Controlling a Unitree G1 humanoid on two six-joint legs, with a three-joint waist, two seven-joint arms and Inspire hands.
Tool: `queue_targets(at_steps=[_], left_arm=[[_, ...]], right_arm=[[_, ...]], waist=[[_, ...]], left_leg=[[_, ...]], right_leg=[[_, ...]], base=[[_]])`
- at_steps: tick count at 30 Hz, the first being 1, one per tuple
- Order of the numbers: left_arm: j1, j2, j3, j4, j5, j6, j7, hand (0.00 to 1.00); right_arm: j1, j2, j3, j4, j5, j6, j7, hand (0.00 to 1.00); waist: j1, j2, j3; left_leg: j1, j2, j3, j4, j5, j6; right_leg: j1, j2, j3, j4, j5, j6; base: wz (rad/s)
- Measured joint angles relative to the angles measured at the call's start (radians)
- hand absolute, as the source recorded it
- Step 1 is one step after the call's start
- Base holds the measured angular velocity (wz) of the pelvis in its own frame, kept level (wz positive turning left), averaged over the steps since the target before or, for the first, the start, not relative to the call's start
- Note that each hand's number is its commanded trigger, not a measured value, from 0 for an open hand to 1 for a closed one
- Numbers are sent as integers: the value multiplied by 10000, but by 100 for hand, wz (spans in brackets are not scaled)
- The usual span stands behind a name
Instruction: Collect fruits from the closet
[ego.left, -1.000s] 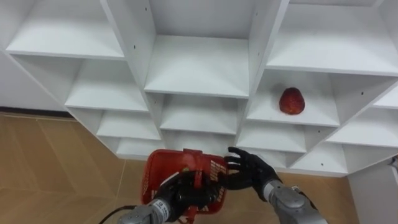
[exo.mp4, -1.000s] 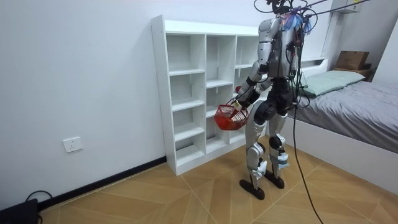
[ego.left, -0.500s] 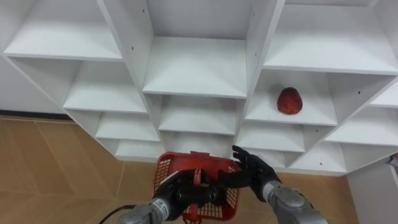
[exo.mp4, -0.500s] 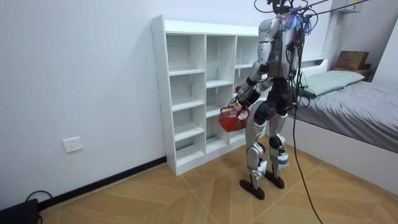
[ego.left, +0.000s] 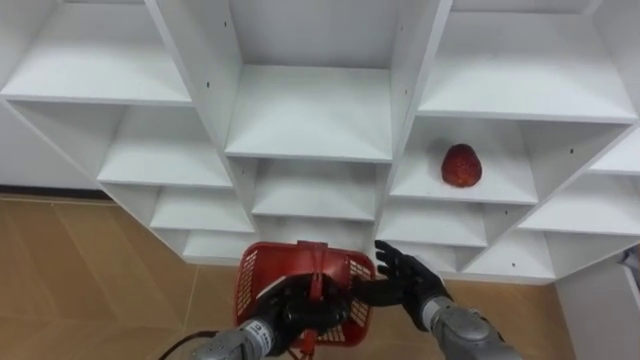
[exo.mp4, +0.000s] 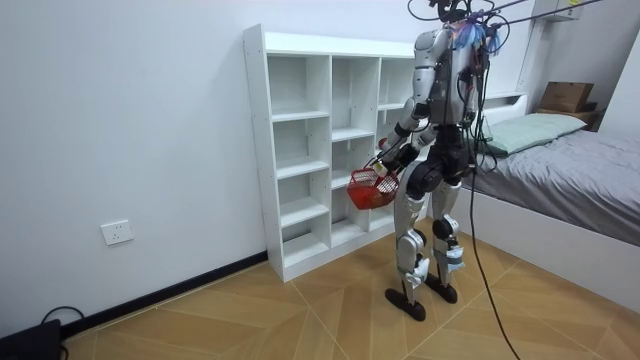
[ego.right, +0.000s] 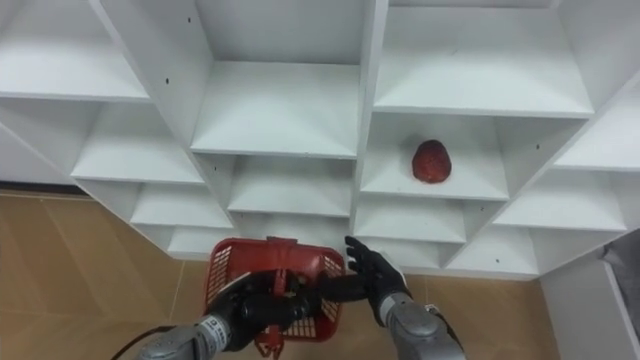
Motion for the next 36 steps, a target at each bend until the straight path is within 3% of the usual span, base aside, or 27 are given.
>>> queue_targets(at_steps=[4, 5, 8, 14, 22, 36], left_arm=[[205, 64, 135, 30, -1, -4, 406, 100], [340, 87, 191, 1, -11, -3, 504, 100], [464, 139, 227, -9, -9, 6, 795, 100], [523, 64, 879, -10, -5, 1, 1259, 100], [656, 64, 988, -184, -3, -6, 1543, 100], [1273, 46, 1039, -788, 106, -45, 1734, 100]], right_arm=[[313, -30, -10, -432, -105, 17, -16, 0], [535, -28, -12, -736, -223, 19, -17, 0], [965, -59, -23, -1404, -504, 20, -22, 0], [1484, -79, -42, -2202, -810, 18, -157, 0], [2011, -272, -398, -3690, -1051, -11, -950, 0], [2372, -399, -900, -3974, -1940, -159, -2222, 0]], waist=[[-27, -106, -53], [-36, -188, -120], [-34, -353, -173], [-67, -417, -173], [-176, -232, -71], [-312, -180, -114]], left_leg=[[213, -8, 63, -103, 0, 0], [278, -11, 69, -146, 0, 0], [462, -11, 69, -162, -3, -1], [930, -11, 171, -312, -9, -3], [1171, -16, 191, -371, -37, -33], [1769, -12, 473, -745, -69, -72]], right_leg=[[161, -22, 12, -22, -18, 26], [212, -21, 18, -48, -23, 29], [457, -2, 27, -192, -18, 26], [838, 49, 220, -290, -11, 31], [1079, 88, 269, -395, 18, 37], [1414, 133, 549, -552, 1, 38]], base=[[-4], [0], [0], [-5], [-2], [-6]])
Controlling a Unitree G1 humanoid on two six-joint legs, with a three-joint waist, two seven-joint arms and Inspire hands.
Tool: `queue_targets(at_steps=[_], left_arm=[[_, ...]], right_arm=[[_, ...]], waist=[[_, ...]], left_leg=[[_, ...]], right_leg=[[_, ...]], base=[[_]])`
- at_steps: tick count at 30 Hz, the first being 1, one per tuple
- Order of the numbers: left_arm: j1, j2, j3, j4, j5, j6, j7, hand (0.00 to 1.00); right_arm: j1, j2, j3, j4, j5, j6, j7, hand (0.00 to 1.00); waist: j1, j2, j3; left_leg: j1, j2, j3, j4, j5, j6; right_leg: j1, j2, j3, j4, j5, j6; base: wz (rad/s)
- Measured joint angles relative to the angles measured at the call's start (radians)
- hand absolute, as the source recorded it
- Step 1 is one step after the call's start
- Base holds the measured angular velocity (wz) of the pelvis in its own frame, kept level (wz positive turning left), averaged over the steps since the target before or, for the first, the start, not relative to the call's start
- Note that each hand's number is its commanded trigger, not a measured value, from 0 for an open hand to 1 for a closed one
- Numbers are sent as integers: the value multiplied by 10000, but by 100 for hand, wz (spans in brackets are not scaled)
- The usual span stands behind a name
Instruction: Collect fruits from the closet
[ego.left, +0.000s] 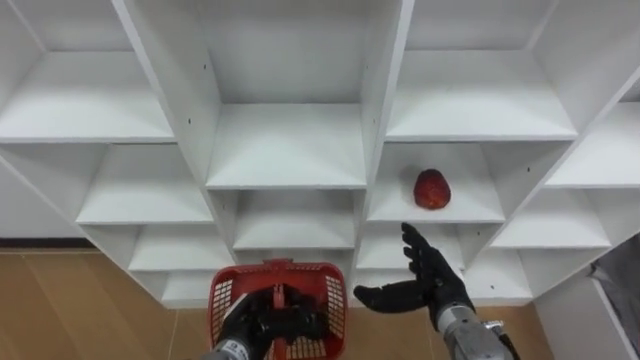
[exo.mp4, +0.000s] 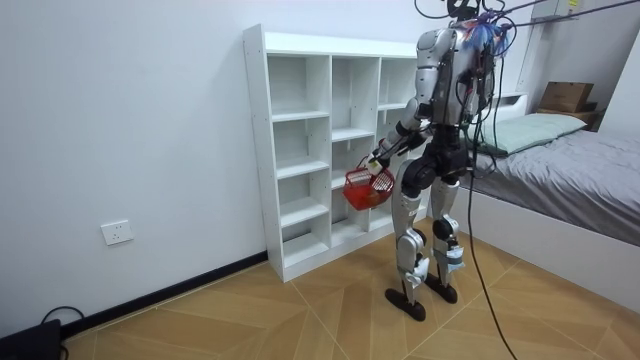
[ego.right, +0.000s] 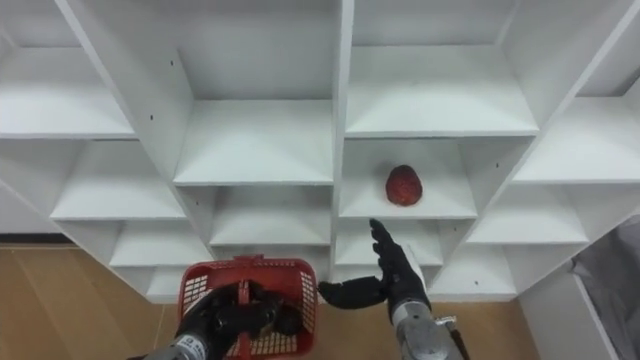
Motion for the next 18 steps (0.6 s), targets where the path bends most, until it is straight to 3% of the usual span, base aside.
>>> queue_targets(at_steps=[11, 14, 18], left_arm=[[75, 95, 266, -513, -20, -119, 211, 100], [199, 89, 532, -749, -41, -172, 205, 100], [319, 126, 999, -792, -12, -220, 206, 100]], right_arm=[[14, -336, -697, -678, -33, -297, -889, 0], [22, -331, -706, -700, -30, -412, -1044, 0], [28, -328, -771, -698, -102, -412, -1173, 0]], waist=[[-43, -22, 11], [-77, -117, 62], [-160, -181, 60]], left_leg=[[161, 8, 32, -32, 0, 0], [424, 1, 37, -129, -7, -11], [542, 1, 58, -132, -26, -31]], right_leg=[[90, -1, 52, 10, -10, -3], [318, -8, 40, -13, -69, -5], [433, -7, 36, -11, -98, -8]], base=[[-1], [-1], [0]])
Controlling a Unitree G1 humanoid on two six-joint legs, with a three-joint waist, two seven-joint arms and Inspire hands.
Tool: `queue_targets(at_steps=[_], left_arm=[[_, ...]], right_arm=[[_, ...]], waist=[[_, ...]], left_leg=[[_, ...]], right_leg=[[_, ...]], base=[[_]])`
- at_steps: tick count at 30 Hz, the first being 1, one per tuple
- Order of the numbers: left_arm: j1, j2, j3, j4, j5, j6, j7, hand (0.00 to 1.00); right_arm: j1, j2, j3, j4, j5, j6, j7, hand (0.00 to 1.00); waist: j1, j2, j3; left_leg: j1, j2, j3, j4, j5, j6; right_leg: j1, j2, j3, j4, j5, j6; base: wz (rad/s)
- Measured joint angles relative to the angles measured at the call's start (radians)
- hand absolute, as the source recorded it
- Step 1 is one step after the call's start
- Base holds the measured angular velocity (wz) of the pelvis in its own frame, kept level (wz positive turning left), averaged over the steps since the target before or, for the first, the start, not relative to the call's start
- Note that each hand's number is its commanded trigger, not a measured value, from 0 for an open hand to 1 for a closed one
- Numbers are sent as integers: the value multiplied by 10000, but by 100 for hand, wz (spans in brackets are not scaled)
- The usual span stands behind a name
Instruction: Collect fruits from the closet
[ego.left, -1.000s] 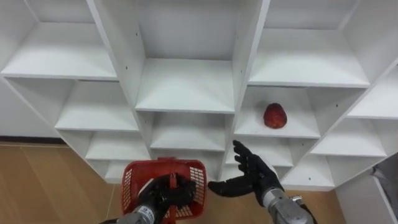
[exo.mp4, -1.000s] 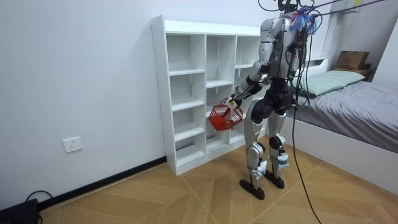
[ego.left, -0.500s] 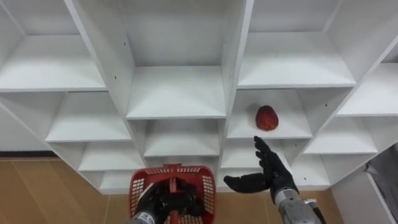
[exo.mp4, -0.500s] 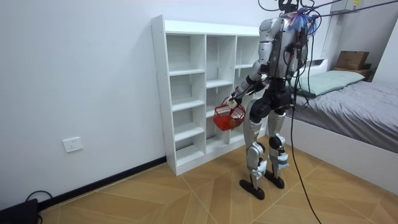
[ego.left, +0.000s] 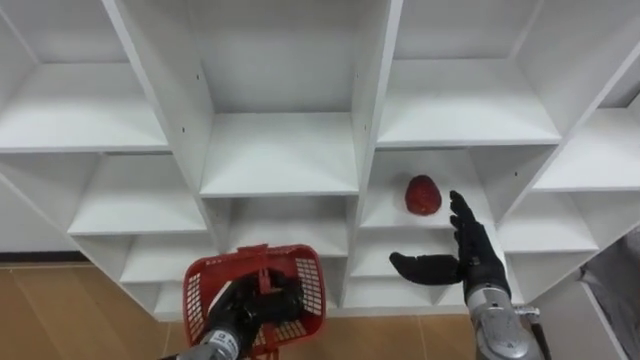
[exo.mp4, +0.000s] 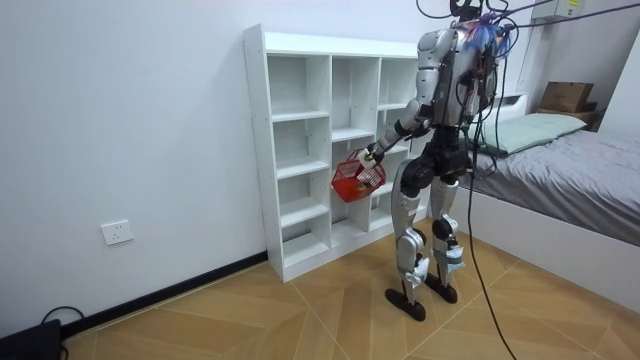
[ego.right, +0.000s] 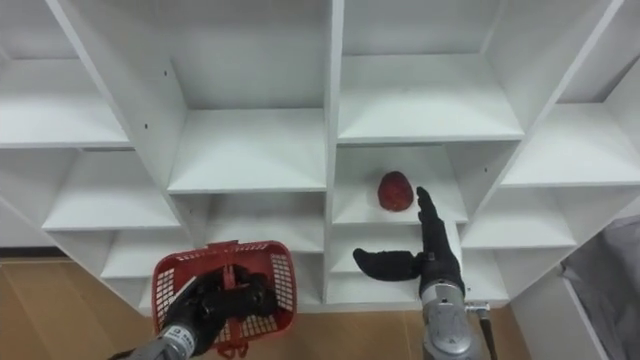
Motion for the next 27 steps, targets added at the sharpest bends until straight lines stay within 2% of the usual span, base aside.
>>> queue_targets(at_steps=[7, 11, 14, 19, 23, 27], left_arm=[[127, 116, 42, 0, 3, 11, -45, 100], [293, 106, 100, -2, 224, 30, -105, 100], [332, 107, 110, -17, 329, 33, -125, 100], [389, 140, 224, -101, 334, 27, -318, 100], [478, 270, 247, -72, 394, 28, -480, 100], [555, 281, 247, -79, 391, 32, -528, 100]], right_arm=[[3, -2, -19, 103, -3, 65, -189, 0], [2, -4, -139, 423, 0, 208, -91, 0], [1, -50, -373, 422, 2, 223, -82, 0], [-10, -88, -643, 470, 0, 223, -79, 0], [-510, -228, -715, 1153, 383, 224, 29, 0], [-985, -485, -717, 1307, 1419, 246, 65, 0]], waist=[[-34, -49, -15], [14, -160, -84], [23, -198, -96], [176, -261, -63], [291, -391, 32], [458, -406, 28]], left_leg=[[122, 0, -25, 8, -16, -13], [186, 1, -43, 16, -29, -19], [222, 1, -57, 28, -31, -17], [242, 8, -86, 32, -31, -18], [130, 30, -94, 200, -100, -28], [-297, 157, -95, 560, -256, -13]], right_leg=[[116, 1, -23, 15, -39, -14], [180, -2, -28, 23, -56, -16], [220, -6, -29, 27, -56, -16], [256, -2, -58, 32, -62, -24], [231, 7, -93, 54, -72, -33], [-36, 42, -122, 97, -66, -36]], base=[[0], [0], [0], [0], [2], [1]])
